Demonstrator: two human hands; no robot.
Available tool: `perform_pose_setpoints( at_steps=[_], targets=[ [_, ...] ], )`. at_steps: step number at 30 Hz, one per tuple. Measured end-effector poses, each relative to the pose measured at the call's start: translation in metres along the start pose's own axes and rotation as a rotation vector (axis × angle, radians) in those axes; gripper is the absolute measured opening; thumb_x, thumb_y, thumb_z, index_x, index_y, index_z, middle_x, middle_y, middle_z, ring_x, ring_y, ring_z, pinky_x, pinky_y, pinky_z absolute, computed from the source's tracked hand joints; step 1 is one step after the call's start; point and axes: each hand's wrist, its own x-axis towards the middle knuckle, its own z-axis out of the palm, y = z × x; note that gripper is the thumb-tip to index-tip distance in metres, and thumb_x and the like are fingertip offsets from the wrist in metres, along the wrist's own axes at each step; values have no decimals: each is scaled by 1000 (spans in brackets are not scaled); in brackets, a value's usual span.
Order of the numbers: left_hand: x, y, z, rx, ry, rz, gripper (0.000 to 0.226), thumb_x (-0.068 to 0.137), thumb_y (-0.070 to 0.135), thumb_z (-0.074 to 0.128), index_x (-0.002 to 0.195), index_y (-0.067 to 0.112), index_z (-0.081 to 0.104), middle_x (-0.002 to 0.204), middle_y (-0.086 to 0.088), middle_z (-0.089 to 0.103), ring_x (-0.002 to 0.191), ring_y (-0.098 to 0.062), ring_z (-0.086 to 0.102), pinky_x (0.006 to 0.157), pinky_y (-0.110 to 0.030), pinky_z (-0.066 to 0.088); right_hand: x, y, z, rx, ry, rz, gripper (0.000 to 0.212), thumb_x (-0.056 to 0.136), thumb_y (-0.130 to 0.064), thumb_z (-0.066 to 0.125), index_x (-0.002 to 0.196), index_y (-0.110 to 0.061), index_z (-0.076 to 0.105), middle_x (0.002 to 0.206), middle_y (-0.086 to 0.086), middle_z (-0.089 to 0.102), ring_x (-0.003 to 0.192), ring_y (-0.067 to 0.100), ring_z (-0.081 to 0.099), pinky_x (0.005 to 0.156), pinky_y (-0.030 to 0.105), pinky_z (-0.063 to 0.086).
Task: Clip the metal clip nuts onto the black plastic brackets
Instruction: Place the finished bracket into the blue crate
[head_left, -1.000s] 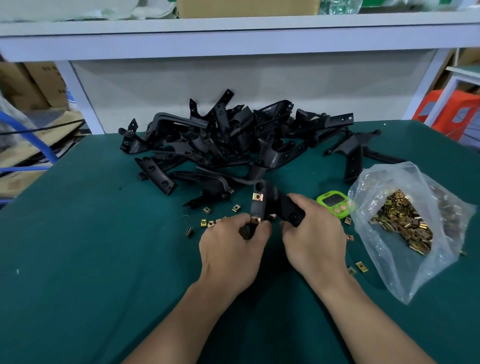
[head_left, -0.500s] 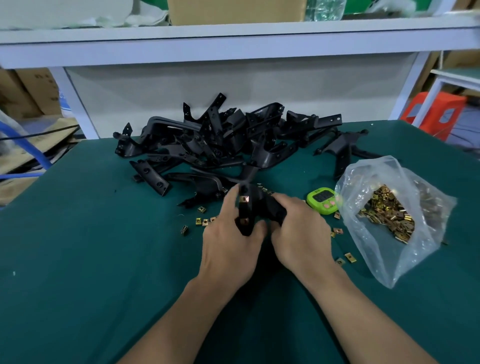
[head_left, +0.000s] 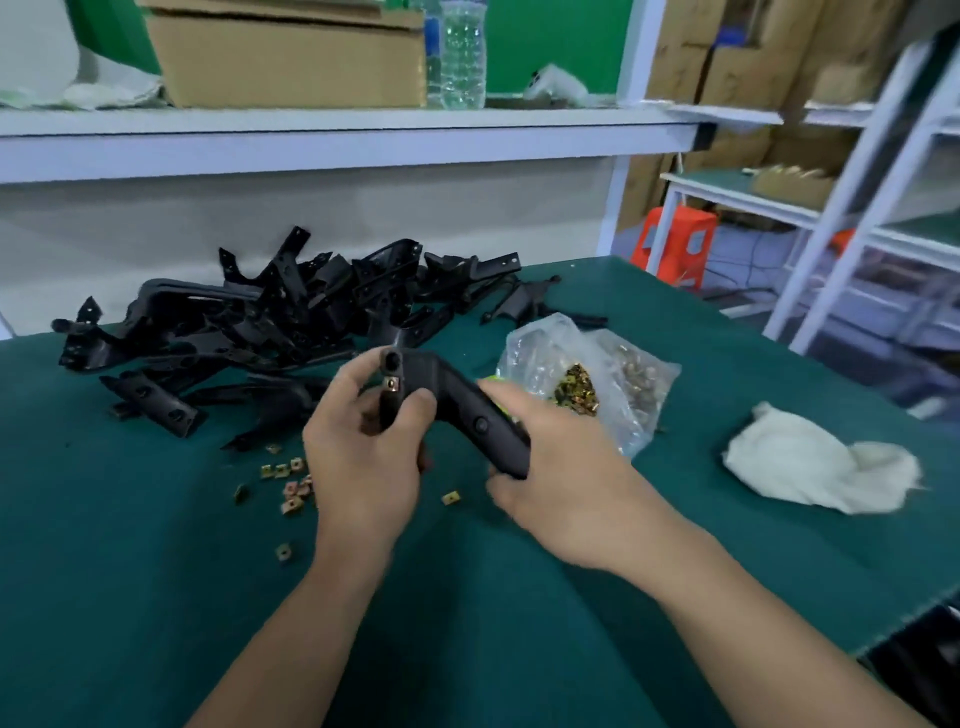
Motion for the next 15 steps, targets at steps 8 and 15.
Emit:
perform_pose_setpoints(
  at_steps=[8, 15],
  targets=[
    [-82, 30, 125, -188, -423, -190, 13, 90, 21, 71, 103, 20, 68, 54, -3, 62, 36, -18, 51, 34, -25, 38, -125, 65, -76, 424, 249, 259, 52, 81, 9, 59, 106, -34, 73, 89, 3, 75, 64, 22, 72, 62, 32, 57],
    [-215, 46, 236, -237, -996, -473, 5, 85, 21, 66, 89, 19, 68, 65, -15, 66, 46, -26, 60, 46, -34, 53, -272, 154, -124, 40, 631, 697, 28, 80, -16, 76, 86, -44, 72, 78, -18, 74, 58, -1, 63, 52, 14, 42]
  ],
)
